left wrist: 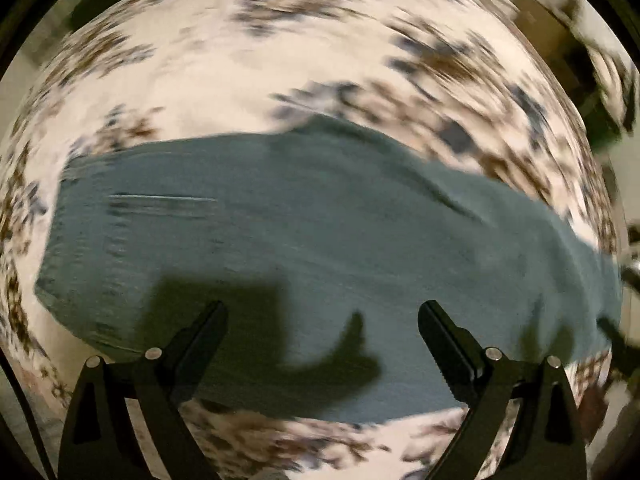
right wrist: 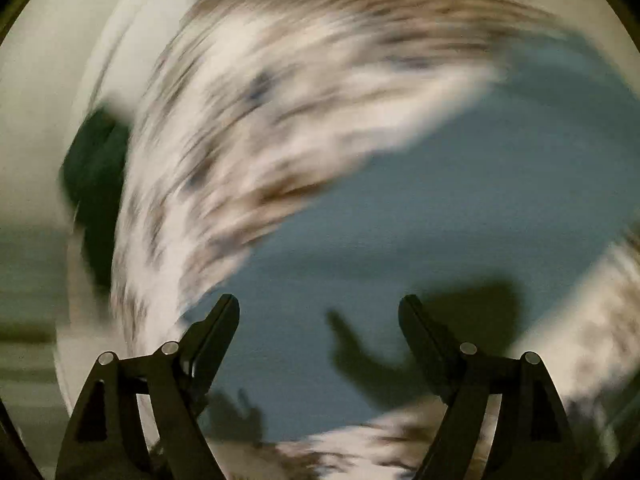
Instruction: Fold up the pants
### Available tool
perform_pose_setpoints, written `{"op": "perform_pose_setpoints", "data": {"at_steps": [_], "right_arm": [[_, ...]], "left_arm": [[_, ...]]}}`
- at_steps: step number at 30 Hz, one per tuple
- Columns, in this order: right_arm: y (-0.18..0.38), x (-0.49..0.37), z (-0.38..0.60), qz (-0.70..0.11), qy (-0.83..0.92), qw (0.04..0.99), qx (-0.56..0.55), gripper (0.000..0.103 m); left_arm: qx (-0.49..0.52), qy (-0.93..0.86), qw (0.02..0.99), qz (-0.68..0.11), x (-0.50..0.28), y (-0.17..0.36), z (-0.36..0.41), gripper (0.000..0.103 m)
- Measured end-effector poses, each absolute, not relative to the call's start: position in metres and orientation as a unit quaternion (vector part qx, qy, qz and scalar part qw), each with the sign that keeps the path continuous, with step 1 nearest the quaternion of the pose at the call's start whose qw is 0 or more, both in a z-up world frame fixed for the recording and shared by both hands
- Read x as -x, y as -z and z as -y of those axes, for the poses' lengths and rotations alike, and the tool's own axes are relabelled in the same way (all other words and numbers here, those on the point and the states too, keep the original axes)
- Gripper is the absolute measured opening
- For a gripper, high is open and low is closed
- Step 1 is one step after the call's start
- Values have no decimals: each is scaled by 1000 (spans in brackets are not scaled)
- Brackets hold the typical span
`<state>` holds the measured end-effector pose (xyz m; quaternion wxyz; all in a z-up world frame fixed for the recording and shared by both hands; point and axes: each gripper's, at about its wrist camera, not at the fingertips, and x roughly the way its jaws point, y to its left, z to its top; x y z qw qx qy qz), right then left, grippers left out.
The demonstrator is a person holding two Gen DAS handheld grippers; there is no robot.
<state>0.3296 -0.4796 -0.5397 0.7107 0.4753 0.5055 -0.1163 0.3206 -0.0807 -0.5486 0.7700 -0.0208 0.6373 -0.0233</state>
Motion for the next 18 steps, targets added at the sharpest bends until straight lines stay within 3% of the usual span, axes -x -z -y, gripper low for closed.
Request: {"op": "perform_pose_setpoints", "data": {"at_steps": [5,8,12,14,18], "right_arm": [[603,-198,596,-422,217,673,-567,84],[650,-177,647,-373,225,661,-611,84],[663,-176,679,-314,238,668,-632,78],[653,-185,680,-303,227,683,-625,55],[627,-197,667,-317,203,719,-585,49]], "left_arm": [[-8,70,751,-656,-320,574,159,97],[-20,83,741,-666,-327,591,202,97],[-47,98,730,-674,-334,606,249,97],[-65,100,730,-673,-334,607,265,97],[-91,98,730,-670,-332,609,288,97]]}}
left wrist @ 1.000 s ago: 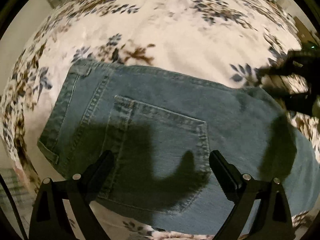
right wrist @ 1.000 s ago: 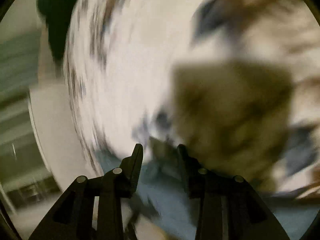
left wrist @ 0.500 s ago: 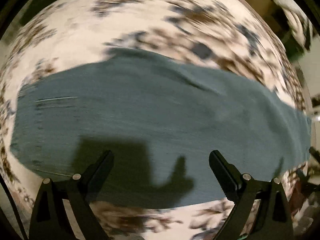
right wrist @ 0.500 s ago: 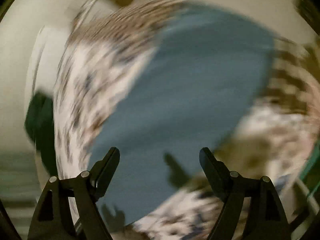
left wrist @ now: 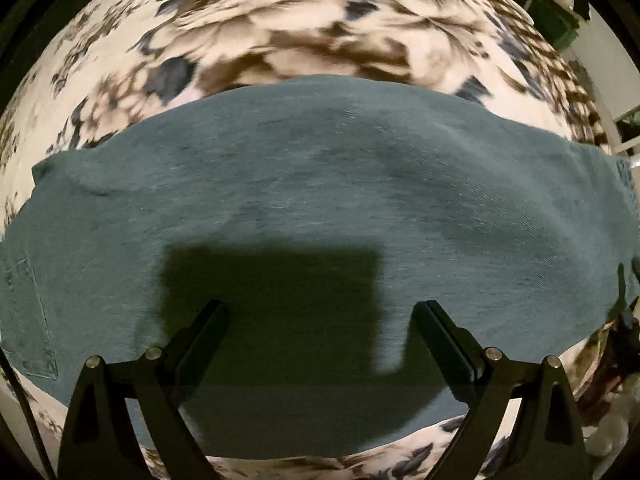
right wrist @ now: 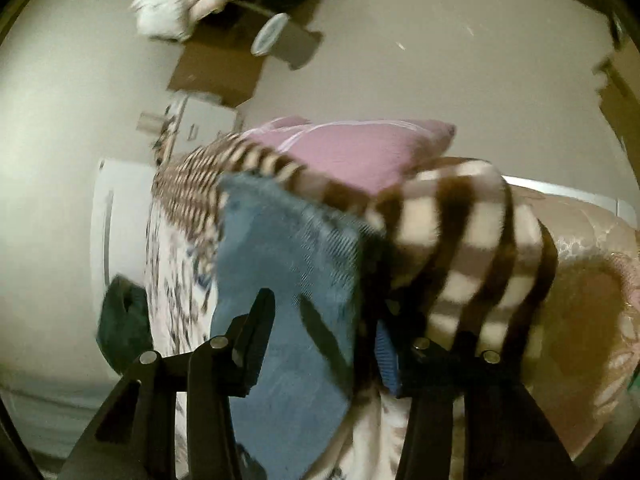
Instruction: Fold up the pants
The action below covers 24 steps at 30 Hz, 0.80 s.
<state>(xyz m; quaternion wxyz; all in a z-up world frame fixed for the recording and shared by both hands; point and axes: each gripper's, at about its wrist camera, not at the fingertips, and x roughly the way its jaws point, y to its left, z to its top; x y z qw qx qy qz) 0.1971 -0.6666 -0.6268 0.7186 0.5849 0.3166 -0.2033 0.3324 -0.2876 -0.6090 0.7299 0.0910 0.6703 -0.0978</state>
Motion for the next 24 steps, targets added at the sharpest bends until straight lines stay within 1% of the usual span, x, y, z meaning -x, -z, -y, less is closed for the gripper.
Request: {"op": "perform_pose_setpoints", "data": {"at_steps": [4,7,8,9,10,11,12,14,16,18,21,22,23,24], "right_arm": [[620,-217,656,-351,184,733,-552,48],[638,-212,676,-337,184,715,-584,48],[643,-211,683,-327,185,710,-596,44],[641,-212,686,-320,186,710,-598,37],[637,-217,686,-318,186,715,-594,25],[629,-221,684,-313,181,727,-584,16],[615,-222,679,-310,174,743,-567,14],[587,-229,662,-309,153,779,-525,14],[579,-238,654,-313,125,782,-525,14],[591,-246,657,-329,121,767,-537,14],[628,-258,676,-359,155,723,-569,16],[641,-260,681,-357,154,709,-588,18],[649,-260,683,-346,144,702,-606,14],[651,-259,684,-340,145,699,-612,14]], "left_arm": [[-109,94,729,-669,-331,612,301,97],[-114,90,729,-668,-332,613,308,97],[-113,87,729,-670,-334,615,308,97],[-112,86,729,-670,-333,616,308,97],[-111,84,730,-670,-334,617,309,97],[-111,83,730,-669,-333,617,308,97],[-111,81,731,-669,-333,618,309,97],[-110,79,732,-668,-334,619,309,97],[-108,78,732,-669,-328,620,306,97],[-103,75,732,-670,-328,620,307,97],[-94,75,731,-671,-322,620,302,97],[-91,76,731,-672,-322,621,302,98],[-90,76,731,-673,-323,621,300,99],[-89,76,729,-674,-324,623,300,100]]}}
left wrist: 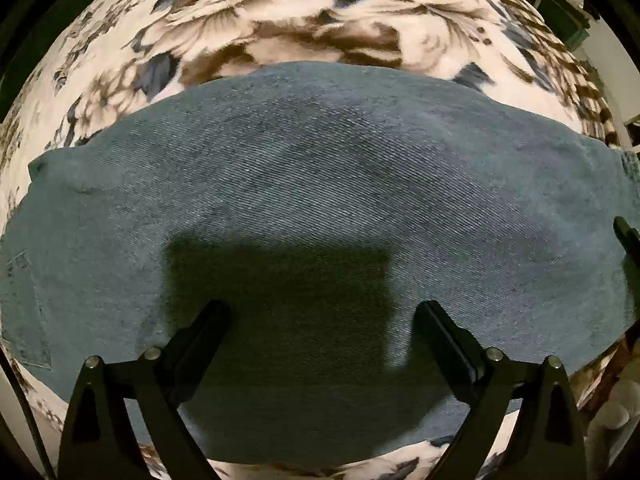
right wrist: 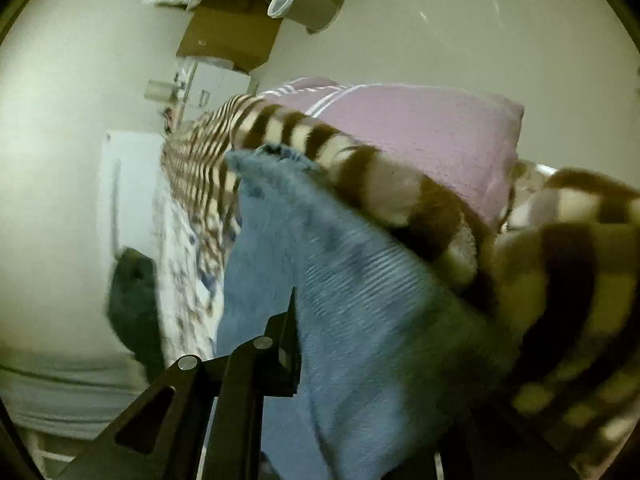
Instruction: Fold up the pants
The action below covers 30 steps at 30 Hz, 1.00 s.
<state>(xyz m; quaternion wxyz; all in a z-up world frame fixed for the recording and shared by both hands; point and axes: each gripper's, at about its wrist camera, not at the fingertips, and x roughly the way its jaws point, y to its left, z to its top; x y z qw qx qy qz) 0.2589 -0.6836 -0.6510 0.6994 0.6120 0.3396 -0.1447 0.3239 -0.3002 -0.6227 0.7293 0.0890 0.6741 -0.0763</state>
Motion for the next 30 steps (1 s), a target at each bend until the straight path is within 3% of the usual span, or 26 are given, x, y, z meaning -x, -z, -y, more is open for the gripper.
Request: {"op": "perform_pose_setpoints", "data": {"at_steps": [2,10,16,23,27,30], "right_arm": [[637,-261,674,-338,148,720,-587,7],[532,-277,610,-316,129,787,-513,7],[475,-327,507,-346,64,820,-451,7],[496,-399,299,-431,-50,832,-347,7],[539,-421,169,-497,-101,826,-244,7],[583,-429,114,-562,-103,802,-175,23]], "left_arm": [[-83,79,729,-675,-329,625,292,100],[10,70,746,-662,-330,584,231,100],[70,41,762,-642,-320,548,132,100],[111,-37,765,-633,-298,530,-16,100],[123,-73,766,-627,-288,536,-90,100],[140,-78,766,-622,-286,538,-124,100]]}}
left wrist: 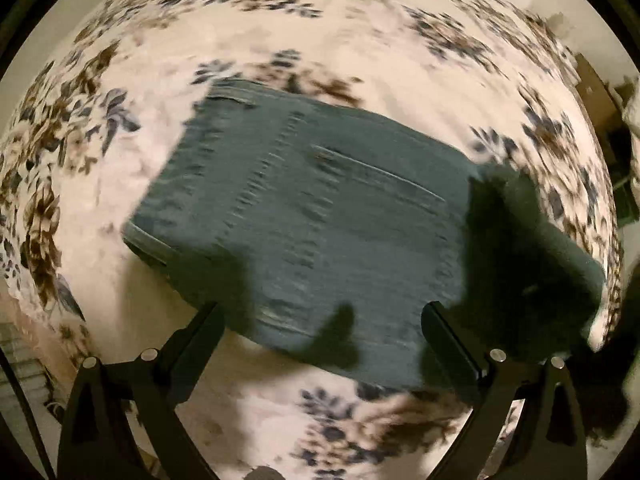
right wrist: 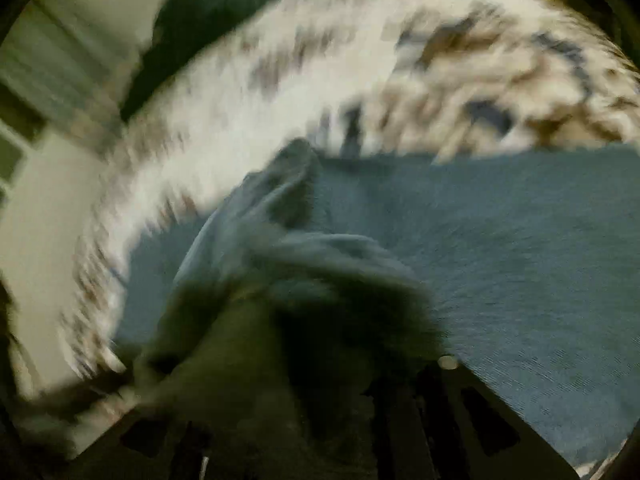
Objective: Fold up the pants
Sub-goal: 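Grasp the waistband corner with the left tool and fold it over the stack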
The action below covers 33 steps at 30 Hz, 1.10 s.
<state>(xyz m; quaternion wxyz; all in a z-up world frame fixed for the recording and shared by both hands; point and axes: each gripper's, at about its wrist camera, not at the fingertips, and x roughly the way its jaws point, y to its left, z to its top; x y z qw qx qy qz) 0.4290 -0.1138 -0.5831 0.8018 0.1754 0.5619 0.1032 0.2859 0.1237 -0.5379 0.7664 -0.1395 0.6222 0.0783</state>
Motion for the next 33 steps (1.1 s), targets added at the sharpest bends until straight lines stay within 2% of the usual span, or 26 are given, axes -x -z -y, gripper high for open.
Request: {"op": "perform_pose_setpoints", "data": {"at_steps": [1,3,4,5,12,14,17,18,19,20,22,25,29,32,33], "right_arm": [[592,-433,106,-586,-110,786,-162,33],[585,-429,110,-588,-132,777,-182,61],[579,-424,114,-587,-135,775,-192,88],[571,-419,121,-586,-141,771,-205,92],[531,-380,218,-581,-75,759,-283,92],[534,-374,239,-583,-43,760,-284,92],[542,-371,267,-579,-9,752,-314,92],[542,-370,273,-576,-2,751,-322,92],[545,-369,279,-574,8,750,-327,92],[547,-369,283,-572,14,750,-331,92],[549,-366,292,-568,27,752,-332,92],[557,-365,298,-570,39,749,-337,92],[570,-373,294,-594,47,741,-310,92],[584,-382,273,-645,43,729,-226,92],[590,-384,263,-670,44,719,-178,91]], "left_arm": [[147,-76,767,-620,-286,537,-130,100],[177,-59,769,-612,-294,537,-136,100],[186,-53,768,-610,-299,538,-133,100],[210,-33,765,-608,-306,541,-131,100],[282,75,704,-648,-356,580,-67,100],[276,99,688,-663,-367,595,-45,100],[214,101,698,-676,-376,608,-18,97],[194,100,717,-662,-375,603,-13,82],[159,94,739,-648,-373,596,-8,43],[140,103,750,-639,-370,591,-5,24],[130,101,762,-626,-361,582,-5,15],[101,91,778,-613,-344,572,-8,14],[126,69,756,-639,-340,596,-27,14],[140,66,748,-646,-339,598,-32,19],[142,62,742,-652,-340,598,-34,26]]}}
